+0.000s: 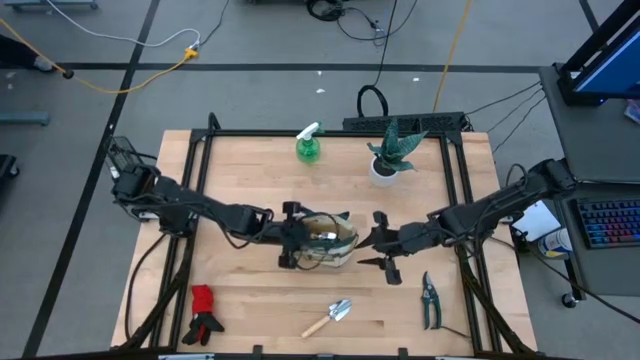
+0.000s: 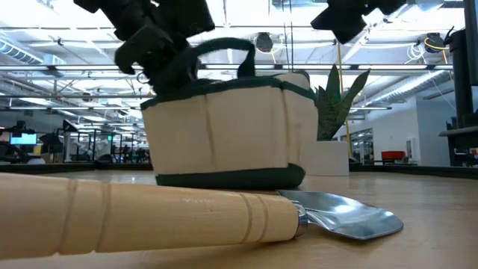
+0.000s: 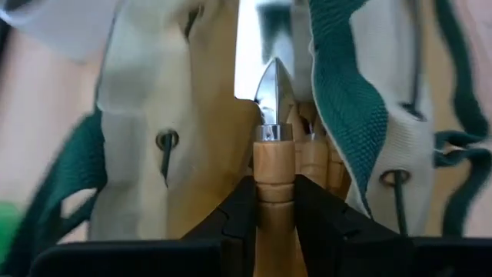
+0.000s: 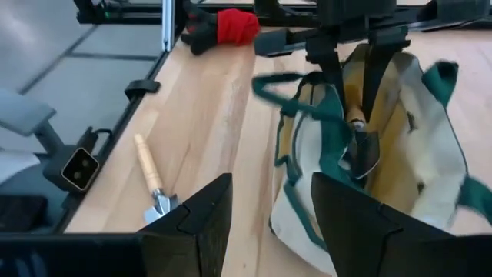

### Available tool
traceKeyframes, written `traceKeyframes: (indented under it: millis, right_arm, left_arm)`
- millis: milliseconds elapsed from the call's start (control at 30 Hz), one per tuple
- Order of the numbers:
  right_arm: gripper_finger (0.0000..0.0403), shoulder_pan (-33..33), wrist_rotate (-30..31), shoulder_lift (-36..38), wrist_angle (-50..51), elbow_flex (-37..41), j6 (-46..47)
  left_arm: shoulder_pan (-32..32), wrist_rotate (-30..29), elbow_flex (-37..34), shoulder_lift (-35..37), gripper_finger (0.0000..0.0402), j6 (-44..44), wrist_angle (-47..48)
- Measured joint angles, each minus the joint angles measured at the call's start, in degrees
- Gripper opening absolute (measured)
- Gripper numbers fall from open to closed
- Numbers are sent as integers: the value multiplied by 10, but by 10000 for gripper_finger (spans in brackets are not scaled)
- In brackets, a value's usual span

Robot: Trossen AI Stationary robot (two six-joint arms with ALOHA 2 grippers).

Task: Pick & Place Garden tools in Gardening bag
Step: Put the top brown trowel into the gardening bag

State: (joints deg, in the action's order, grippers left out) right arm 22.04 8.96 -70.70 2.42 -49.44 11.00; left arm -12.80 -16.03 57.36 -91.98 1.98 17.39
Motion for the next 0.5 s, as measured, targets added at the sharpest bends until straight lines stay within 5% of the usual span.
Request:
traceKeyframes:
  millis: [333, 500]
  right_arm:
    - [171, 2, 0, 7, -48, 34, 14]
    - [171, 2, 0, 7, -77, 52, 14]
  left_arm:
    - [41, 73, 0, 0, 67, -84, 10]
    - [40, 119, 0, 0, 67, 27, 21]
